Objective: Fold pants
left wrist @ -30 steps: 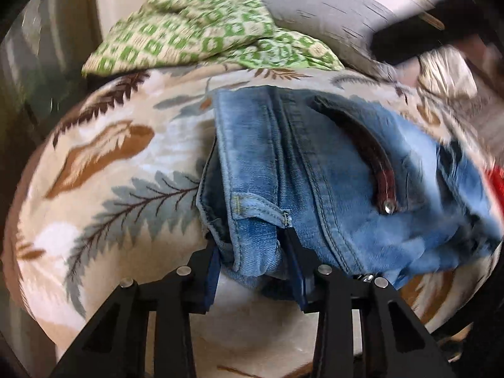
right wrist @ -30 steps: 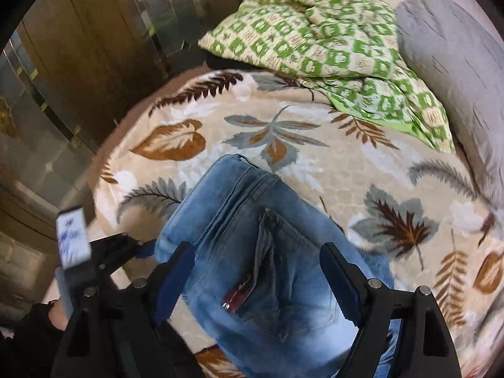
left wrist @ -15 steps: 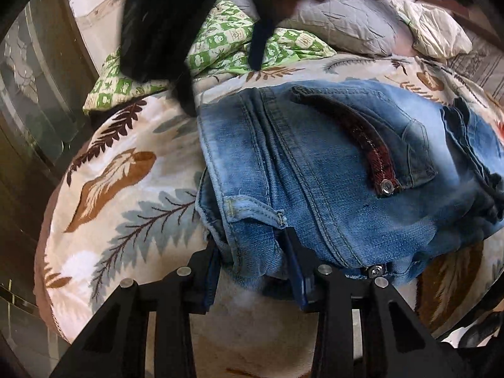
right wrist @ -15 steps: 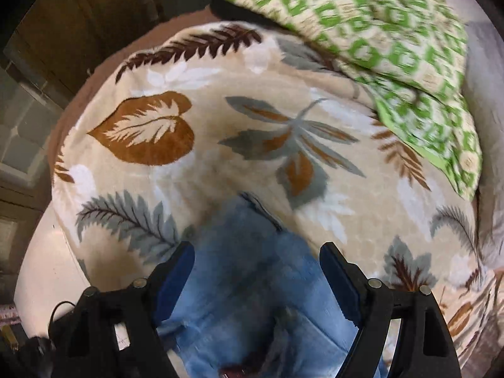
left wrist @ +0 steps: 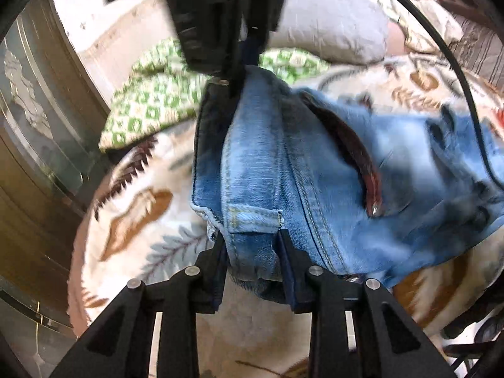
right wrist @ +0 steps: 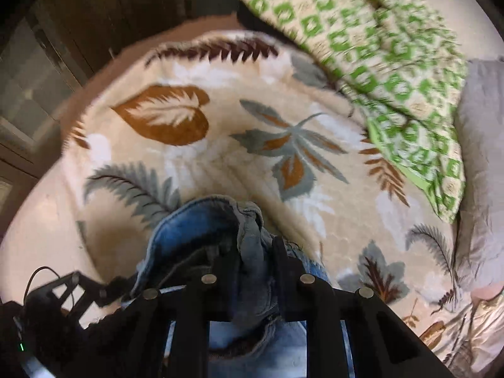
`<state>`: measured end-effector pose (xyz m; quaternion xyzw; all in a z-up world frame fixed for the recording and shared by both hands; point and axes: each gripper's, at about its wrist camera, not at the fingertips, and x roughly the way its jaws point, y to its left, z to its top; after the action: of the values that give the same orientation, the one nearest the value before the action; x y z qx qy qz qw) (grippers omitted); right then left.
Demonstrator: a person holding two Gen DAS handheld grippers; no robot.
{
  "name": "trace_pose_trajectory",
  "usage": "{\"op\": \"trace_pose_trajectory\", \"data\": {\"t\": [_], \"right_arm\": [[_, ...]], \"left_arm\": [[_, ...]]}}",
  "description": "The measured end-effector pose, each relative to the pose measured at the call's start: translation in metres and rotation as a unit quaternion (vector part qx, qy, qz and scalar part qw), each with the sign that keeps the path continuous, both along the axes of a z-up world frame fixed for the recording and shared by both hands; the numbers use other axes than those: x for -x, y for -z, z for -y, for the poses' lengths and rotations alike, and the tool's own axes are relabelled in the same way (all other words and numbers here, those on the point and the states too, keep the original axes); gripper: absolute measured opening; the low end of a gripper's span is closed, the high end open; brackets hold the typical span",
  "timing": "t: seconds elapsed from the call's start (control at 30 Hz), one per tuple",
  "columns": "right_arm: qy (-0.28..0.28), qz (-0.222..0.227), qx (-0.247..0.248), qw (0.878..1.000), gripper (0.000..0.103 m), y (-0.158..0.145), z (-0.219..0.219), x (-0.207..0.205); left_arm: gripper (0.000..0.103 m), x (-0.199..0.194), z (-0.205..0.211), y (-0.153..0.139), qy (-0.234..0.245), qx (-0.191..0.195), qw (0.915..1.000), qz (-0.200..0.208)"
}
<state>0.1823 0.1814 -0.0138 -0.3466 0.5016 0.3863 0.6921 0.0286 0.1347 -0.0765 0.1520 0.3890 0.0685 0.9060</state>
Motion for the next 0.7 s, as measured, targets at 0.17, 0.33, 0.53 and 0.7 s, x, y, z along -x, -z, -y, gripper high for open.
{"op": "trace_pose_trajectory", "data": {"t": [0.17,0.33,0.53,0.7], "right_arm": [[0.016,0.006,-0.086,0.996,0.018,-0.051,0.078,0.008],[0.068,0.016,-0.147,0.987,0.017,-0.073,0.181,0.0],[0.175,-0.01,-0.18,0.968,0.015,-0.039,0.317,-0.014],[0.262,-0.069,-0.162,0.949,0.015,0.046,0.39,-0.027]], "left_arm": [[0.03,0.023,0.041,-0.044,0.047,0.008,0.9979,0.043],[0.029,0.033,0.107,-0.075,0.133,0.042,0.9879,0.068],[0.023,0.011,0.206,-0.048,0.253,0.072,0.9648,0.004],[0.021,-0.018,0.256,0.017,0.295,0.088,0.9461,-0.1]]}}
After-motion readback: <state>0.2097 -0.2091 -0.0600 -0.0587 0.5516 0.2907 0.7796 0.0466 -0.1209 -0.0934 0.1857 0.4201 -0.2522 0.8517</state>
